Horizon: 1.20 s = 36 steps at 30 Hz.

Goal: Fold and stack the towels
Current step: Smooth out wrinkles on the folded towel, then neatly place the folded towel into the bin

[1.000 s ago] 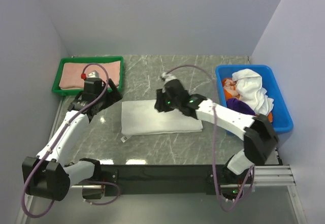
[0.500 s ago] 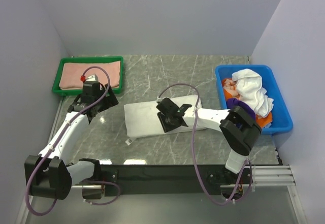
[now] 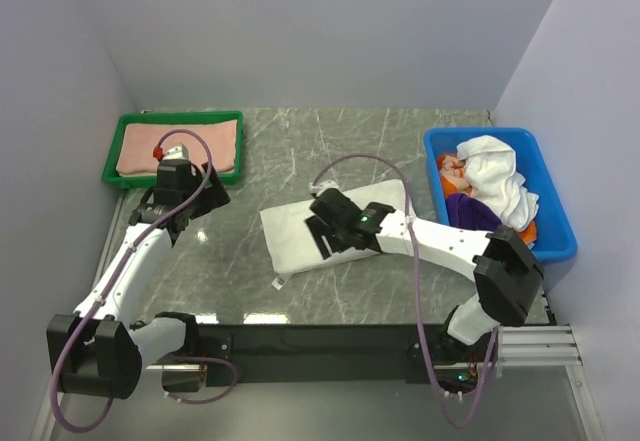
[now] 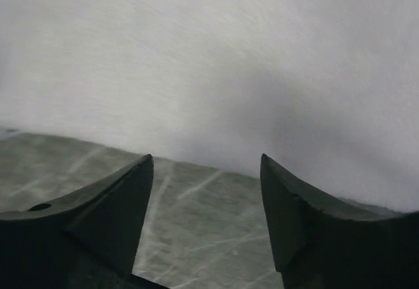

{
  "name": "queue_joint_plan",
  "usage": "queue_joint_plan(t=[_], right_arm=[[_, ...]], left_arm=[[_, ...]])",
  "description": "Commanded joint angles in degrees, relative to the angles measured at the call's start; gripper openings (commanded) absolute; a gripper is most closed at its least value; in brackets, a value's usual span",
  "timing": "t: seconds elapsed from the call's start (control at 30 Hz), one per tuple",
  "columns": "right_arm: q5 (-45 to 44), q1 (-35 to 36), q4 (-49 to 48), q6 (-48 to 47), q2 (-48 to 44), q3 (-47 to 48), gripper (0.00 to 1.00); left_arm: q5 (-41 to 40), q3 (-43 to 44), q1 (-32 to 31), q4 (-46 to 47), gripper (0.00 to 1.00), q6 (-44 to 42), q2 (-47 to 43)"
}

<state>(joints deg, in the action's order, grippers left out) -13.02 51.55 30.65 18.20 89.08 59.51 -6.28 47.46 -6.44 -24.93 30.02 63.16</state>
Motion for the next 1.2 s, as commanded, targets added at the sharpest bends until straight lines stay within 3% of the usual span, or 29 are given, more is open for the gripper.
queue_joint_plan(t=[0.0, 0.17, 0.37, 0.57, 1.1, 1.17], right_arm=[[-1.66, 6.61, -0.95, -2.55, -0.41, 8.14, 0.77], [-2.37, 13.83, -0.33, -3.17, 7.41, 15.98, 0.83], [-4.30, 18.23, 0.55, -5.89, 18.58, 24.51, 0.75], [-6.14, 18.85, -0.42, -8.34, 22.54, 25.66, 0.70], [-7.46, 19.64, -0.24, -8.88, 31.24, 26.10, 0.68], [-8.51, 19.64, 0.54, -8.44, 32.38, 25.93, 0.63]], left_arm=[[0.31, -0.35, 0.99, 1.99, 0.99, -0.23, -2.16], [-0.22, -0.53, 2.48, 1.90, 0.99, 0.30, -3.21], [-0.66, -0.79, 3.36, 1.81, 0.99, 0.65, -3.83], [-0.22, -0.79, 3.80, 1.99, 0.99, 0.74, -3.92], [2.33, -0.88, 5.03, 2.34, 1.00, 1.01, -2.16], [2.50, -0.97, 5.12, 2.34, 0.99, 1.00, -1.98]])
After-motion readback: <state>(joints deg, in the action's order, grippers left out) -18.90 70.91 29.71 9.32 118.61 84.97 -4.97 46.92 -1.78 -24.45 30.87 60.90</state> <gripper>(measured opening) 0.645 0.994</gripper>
